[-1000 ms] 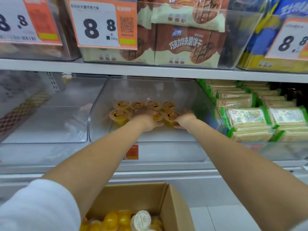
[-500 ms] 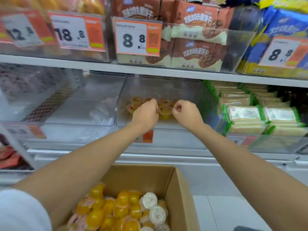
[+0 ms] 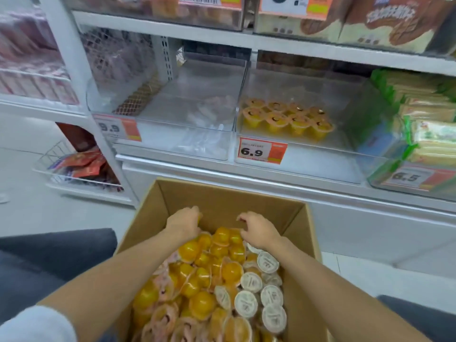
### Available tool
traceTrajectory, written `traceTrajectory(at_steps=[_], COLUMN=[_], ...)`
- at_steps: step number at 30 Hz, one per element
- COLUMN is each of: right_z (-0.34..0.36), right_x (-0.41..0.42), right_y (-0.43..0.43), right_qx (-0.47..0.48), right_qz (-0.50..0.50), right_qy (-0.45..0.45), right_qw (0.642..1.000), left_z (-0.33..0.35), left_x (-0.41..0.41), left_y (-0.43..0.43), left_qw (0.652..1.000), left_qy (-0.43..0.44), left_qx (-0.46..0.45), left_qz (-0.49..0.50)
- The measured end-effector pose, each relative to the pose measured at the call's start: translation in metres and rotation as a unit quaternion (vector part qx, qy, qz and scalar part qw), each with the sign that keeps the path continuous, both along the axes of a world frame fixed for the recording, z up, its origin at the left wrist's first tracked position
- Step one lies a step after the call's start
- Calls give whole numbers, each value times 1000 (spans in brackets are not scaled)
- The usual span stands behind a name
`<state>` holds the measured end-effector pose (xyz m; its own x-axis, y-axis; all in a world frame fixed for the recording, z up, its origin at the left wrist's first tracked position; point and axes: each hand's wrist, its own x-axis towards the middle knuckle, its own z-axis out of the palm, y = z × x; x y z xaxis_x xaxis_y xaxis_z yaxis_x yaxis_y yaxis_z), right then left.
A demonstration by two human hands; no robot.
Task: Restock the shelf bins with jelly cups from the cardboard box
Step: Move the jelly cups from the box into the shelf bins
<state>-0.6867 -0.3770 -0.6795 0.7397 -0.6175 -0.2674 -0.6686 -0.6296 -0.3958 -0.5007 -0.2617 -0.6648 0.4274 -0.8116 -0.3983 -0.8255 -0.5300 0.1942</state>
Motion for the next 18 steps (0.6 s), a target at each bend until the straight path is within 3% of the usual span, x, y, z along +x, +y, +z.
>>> traceTrajectory(at_steps=[3, 9, 12, 15, 18], right_z=[-52, -128, -147, -150, -146], right_x=[21, 68, 79, 81, 79], right_y=[3, 14, 23, 29, 27], right_qx=[34, 45, -1, -111, -141], right_qz=[23, 85, 108, 95, 113], right_qy=[62, 184, 232, 202, 173], right_qw=[997, 978, 967, 969, 968], left_z=[-40, -101, -118, -114, -114], left_x=[30, 59, 59, 48, 46], left_y=[13, 25, 26, 21, 20], left_qw=[997, 987, 985, 986, 983], left_qy=[-24, 106, 54, -6, -21], left_qx=[36, 38, 48, 23, 23], left_qz=[58, 114, 155, 164, 179])
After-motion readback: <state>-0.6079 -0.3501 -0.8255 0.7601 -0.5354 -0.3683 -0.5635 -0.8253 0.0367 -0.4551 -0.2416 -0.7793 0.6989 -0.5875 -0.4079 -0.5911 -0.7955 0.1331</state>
